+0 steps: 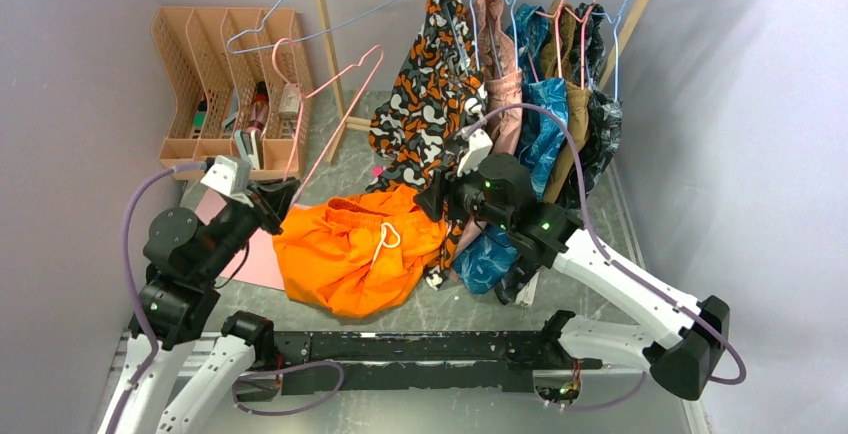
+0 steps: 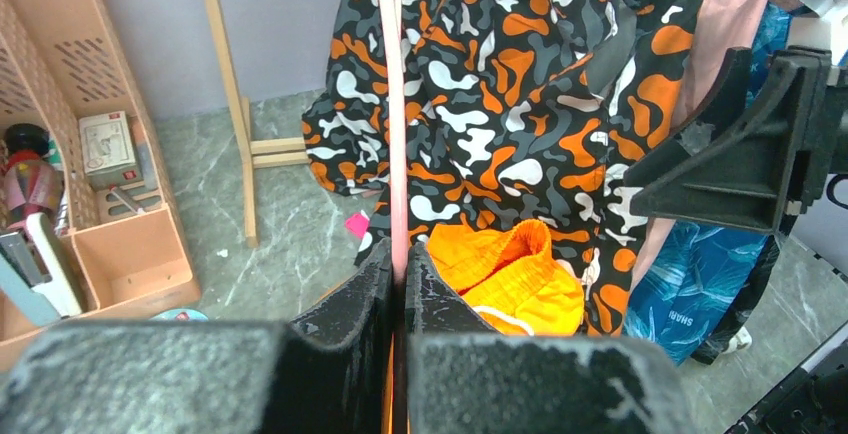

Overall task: Place the shorts on the hanger
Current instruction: Pick up the hanger from the clothesline.

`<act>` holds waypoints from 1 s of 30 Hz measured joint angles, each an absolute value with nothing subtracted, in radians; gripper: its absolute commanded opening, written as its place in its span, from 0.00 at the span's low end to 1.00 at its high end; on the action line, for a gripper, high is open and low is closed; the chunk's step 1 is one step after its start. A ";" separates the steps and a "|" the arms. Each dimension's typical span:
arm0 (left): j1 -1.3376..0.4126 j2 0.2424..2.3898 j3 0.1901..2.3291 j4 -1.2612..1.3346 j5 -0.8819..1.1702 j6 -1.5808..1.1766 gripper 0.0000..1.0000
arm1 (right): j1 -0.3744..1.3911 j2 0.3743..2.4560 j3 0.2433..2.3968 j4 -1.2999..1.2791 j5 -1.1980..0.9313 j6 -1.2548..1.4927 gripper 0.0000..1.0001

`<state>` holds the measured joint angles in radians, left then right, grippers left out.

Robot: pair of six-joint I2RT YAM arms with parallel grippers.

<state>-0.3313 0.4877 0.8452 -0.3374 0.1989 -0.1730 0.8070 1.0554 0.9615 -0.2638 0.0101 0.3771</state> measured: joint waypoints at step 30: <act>-0.332 0.517 0.624 -0.191 -0.110 -0.239 0.07 | 1.082 1.726 1.693 -0.139 0.434 0.545 0.68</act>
<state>-0.3321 0.5167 0.6243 -0.1909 -0.1104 -0.2390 1.0817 1.7260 1.6928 -0.1387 0.4343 0.5449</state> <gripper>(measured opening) 0.081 0.678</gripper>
